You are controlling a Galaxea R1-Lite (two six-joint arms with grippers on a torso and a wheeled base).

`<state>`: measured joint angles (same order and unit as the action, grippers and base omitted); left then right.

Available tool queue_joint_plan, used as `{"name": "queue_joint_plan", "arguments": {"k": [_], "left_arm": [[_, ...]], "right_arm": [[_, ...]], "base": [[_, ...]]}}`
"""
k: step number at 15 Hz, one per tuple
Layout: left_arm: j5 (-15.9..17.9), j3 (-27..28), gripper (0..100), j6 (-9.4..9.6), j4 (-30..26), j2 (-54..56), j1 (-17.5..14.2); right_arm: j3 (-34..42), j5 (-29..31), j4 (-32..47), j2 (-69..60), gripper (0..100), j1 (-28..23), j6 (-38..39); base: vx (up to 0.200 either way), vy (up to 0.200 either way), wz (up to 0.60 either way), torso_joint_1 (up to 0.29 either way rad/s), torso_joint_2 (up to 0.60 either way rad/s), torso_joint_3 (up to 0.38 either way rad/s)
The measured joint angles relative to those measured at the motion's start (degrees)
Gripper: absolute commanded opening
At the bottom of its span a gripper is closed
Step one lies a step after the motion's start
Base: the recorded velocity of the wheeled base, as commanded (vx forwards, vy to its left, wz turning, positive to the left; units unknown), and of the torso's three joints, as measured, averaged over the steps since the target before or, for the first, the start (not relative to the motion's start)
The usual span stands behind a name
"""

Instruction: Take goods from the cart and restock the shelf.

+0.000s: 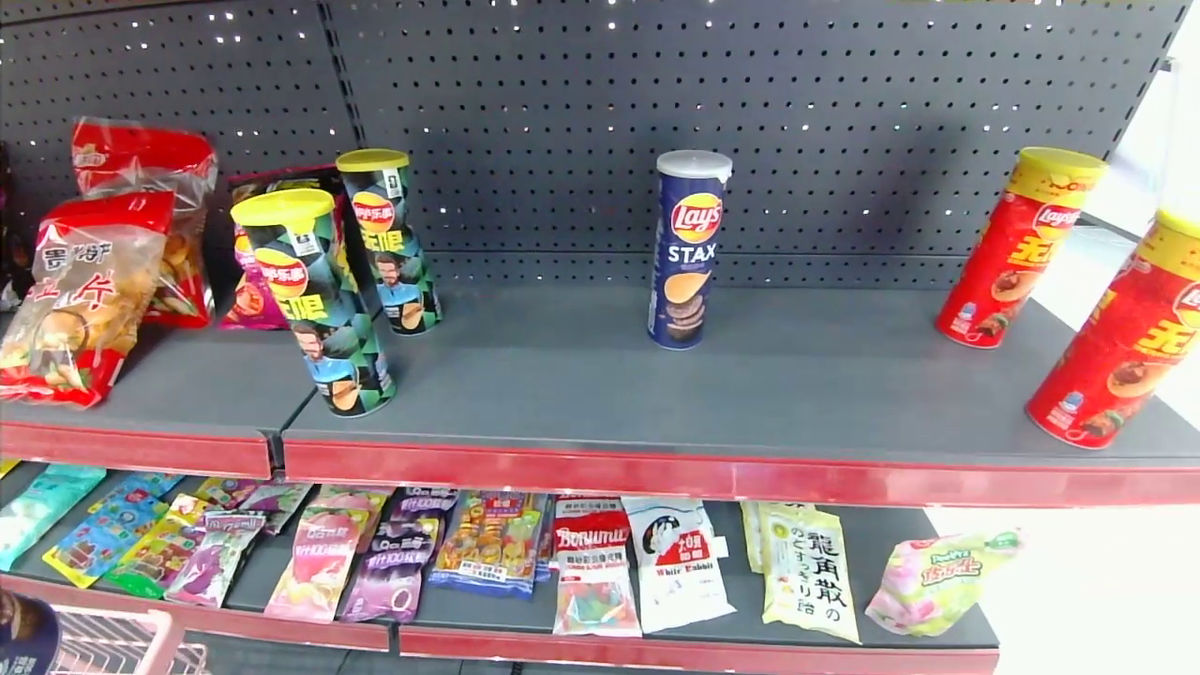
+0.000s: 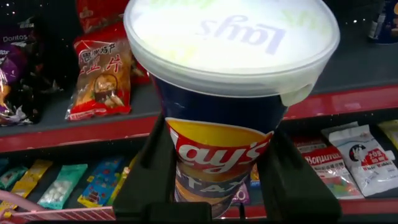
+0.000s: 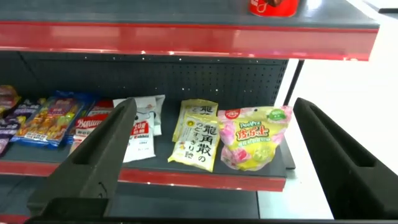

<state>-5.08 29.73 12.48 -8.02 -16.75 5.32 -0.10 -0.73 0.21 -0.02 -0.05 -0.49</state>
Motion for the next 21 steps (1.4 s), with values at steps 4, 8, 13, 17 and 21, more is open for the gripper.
{"name": "queue_joint_plan", "arguments": {"k": [4, 8, 13, 17, 21], "left_arm": [[0.4, -0.1, 0, -0.01, 0.0, 0.7, 0.2], [0.8, -0.5, 0, 0.07, -1.4, 2.4, 0.2], [4.1, -0.9, 0, -2.23, -8.0, 7.4, 0.3], [8.0, -2.2, 0, -5.05, -8.3, 7.8, 0.3], [9.2, -2.9, 0, -5.78, -8.4, 4.7, 0.4]], "right_arm": [[0.0, 0.0, 0.0, 0.0, 100, 0.0, 0.0], [0.0, -0.2, 0.0, 0.0, 100, 0.0, -0.1], [-0.5, -2.0, -0.3, 0.3, 100, 0.2, -1.9], [-13.0, -7.0, -0.2, 9.7, 100, 1.0, -0.9], [-28.3, -14.4, -0.4, 32.0, 100, 7.4, -2.9]], "base": [[0.0, 0.0, 0.0, 0.0, 0.0, 0.0], [0.0, 0.0, 0.0, 0.0, 0.0, 0.0], [0.0, 0.0, 0.0, 0.0, 0.0, 0.0], [0.0, 0.0, 0.0, 0.0, 0.0, 0.0], [0.0, 0.0, 0.0, 0.0, 0.0, 0.0]]}}
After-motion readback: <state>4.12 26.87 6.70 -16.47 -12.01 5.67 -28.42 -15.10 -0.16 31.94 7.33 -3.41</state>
